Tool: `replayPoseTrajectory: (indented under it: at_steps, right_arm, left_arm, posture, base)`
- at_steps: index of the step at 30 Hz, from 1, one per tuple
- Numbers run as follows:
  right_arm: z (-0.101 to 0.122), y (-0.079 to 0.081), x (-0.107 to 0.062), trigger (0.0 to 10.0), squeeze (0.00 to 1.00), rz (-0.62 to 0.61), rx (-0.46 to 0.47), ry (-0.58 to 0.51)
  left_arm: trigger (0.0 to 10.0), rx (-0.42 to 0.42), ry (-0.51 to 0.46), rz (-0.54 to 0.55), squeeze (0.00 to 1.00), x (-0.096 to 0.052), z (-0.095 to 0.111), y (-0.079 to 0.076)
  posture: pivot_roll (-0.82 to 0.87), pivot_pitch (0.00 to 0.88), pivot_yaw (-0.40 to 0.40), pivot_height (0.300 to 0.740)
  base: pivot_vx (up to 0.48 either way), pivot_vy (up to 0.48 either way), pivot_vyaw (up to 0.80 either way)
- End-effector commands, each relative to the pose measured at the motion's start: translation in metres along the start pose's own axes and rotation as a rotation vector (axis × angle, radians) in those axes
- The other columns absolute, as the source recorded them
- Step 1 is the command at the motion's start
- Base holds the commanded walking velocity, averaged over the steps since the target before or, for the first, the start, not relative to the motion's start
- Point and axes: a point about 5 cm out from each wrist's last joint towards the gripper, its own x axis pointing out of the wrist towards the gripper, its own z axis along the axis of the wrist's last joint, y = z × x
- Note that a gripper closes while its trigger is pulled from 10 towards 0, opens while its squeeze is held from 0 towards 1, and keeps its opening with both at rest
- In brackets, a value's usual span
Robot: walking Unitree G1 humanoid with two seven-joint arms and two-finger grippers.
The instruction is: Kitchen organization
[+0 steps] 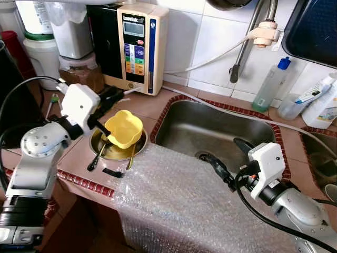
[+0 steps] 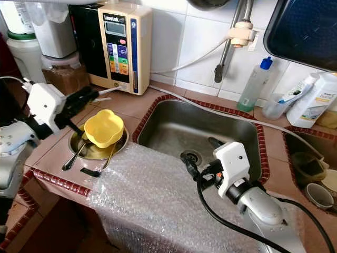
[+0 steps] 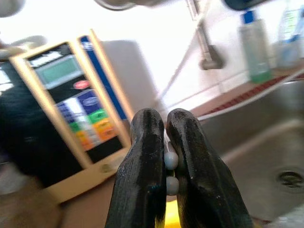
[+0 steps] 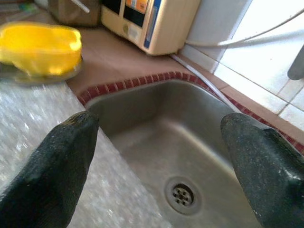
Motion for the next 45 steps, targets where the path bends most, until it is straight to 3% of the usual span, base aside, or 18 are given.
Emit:
replayPoseTrajectory:
  at_steps: [1,3,5,14,25,33,35,36,37,45]
  right_arm:
    - [0.000,-0.003,0.000,10.0,0.00,-0.007,-0.067,0.012]
    - [0.002,-0.003,0.000,10.0,0.00,-0.003,-0.093,0.006]
    - [0.005,-0.004,0.002,10.0,0.00,0.006,-0.150,0.001]
    - [0.004,-0.003,0.002,10.0,0.00,0.071,-0.217,0.035]
    - [0.007,-0.019,0.011,10.0,0.00,0.238,-0.366,0.091]
    - [0.004,-0.033,0.020,10.0,0.00,0.313,-0.383,0.114]
    - [0.004,-0.033,0.022,9.4,0.00,0.326,-0.370,0.112]
    - [0.004,-0.034,0.026,3.6,0.00,0.348,-0.374,0.107]
    - [0.004,-0.033,0.028,0.0,0.00,0.362,-0.371,0.103]
    - [0.012,-0.015,0.048,0.0,0.00,0.494,-0.365,0.053]
  left_arm:
    - [0.0,-0.001,-0.035,-0.074,0.00,0.009,0.010,-0.007]
    - [0.0,-0.015,-0.043,-0.121,0.00,0.012,0.012,-0.014]
    - [0.0,-0.014,-0.057,-0.241,0.00,0.017,0.013,-0.031]
    - [0.0,0.009,-0.099,-0.428,0.00,0.021,0.020,-0.057]
    - [0.0,0.017,-0.129,-0.572,0.00,0.026,0.024,-0.078]
    - [0.0,-0.007,-0.179,-0.646,0.00,0.027,0.030,-0.093]
    - [0.0,-0.011,-0.188,-0.646,0.00,0.028,0.031,-0.095]
    - [0.0,-0.021,-0.201,-0.654,0.00,0.028,0.033,-0.097]
    - [0.0,-0.023,-0.204,-0.656,0.00,0.028,0.034,-0.099]
    - [0.0,-0.049,-0.218,-0.667,0.00,0.030,0.036,-0.104]
  posture:
    - [0.13,0.000,-0.047,0.740]
    - [0.12,0.000,-0.046,0.740]
    - [0.11,0.000,-0.046,0.740]
    - [0.10,0.000,-0.038,0.740]
    - [0.08,0.000,-0.040,0.740]
    - [0.08,0.000,-0.045,0.740]
    - [0.08,0.000,-0.044,0.740]
    - [0.08,0.000,-0.044,0.740]
    - [0.08,0.000,-0.043,0.740]
    - [0.08,0.000,-0.043,0.740]
  base:
    - [0.000,0.000,0.00]
    - [0.000,0.000,0.00]
    - [0.000,0.000,0.00]
    - [0.000,0.000,0.00]
    - [0.000,0.000,0.00]
    - [0.000,0.000,0.00]
    - [0.000,0.000,0.00]
    - [0.000,0.000,0.00]
    - [0.000,0.000,0.00]
    - [0.000,0.000,0.00]
